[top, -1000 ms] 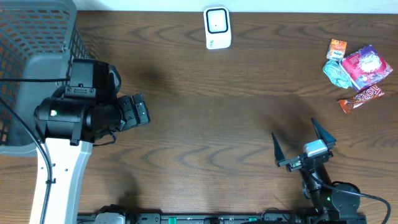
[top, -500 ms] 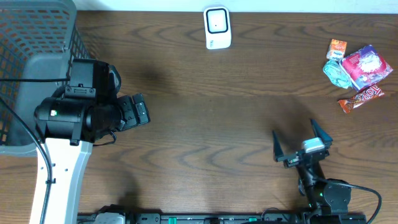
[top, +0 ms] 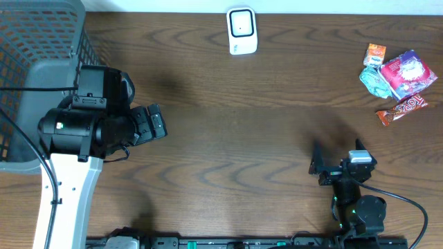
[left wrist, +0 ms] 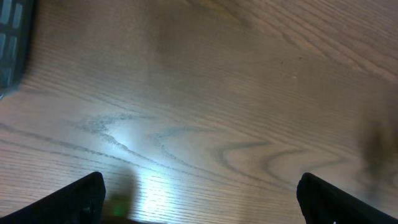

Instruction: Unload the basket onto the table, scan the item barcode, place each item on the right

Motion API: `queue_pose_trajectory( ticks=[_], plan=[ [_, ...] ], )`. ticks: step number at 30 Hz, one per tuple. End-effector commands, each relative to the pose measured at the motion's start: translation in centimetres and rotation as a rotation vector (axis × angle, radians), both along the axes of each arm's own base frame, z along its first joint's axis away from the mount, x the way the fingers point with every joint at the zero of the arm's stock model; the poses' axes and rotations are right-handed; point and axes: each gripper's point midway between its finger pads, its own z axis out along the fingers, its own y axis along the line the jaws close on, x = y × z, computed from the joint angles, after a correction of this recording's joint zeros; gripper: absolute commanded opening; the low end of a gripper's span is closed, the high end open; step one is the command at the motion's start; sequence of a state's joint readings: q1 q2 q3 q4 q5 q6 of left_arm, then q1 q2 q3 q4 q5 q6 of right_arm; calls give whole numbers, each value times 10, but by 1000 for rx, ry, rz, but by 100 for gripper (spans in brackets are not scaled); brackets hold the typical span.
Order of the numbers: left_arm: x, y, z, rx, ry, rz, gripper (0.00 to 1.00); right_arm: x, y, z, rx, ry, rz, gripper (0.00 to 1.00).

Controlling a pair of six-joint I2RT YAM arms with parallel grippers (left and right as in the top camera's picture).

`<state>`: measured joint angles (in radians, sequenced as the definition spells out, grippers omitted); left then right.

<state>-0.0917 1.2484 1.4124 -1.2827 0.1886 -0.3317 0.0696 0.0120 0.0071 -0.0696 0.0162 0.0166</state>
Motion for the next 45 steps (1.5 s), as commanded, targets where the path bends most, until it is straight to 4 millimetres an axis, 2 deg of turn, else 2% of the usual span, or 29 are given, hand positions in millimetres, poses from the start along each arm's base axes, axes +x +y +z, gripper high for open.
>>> queue_pose_trajectory(
  ticks=[1,9,34,45],
  plan=[
    [-1,1,0,4,1,-13,98,0,-4,0,21,-2,-27,99],
    [-1,1,0,4,1,-13,98,0,0,-1,-60,0,3,99],
    [-1,1,0,5,1,-13,98,0,-1,-2,-37,4,-2,99],
    [-1,1,0,5,1,-13,98,0,-1,-2,23,6,-7,99]
  ],
)
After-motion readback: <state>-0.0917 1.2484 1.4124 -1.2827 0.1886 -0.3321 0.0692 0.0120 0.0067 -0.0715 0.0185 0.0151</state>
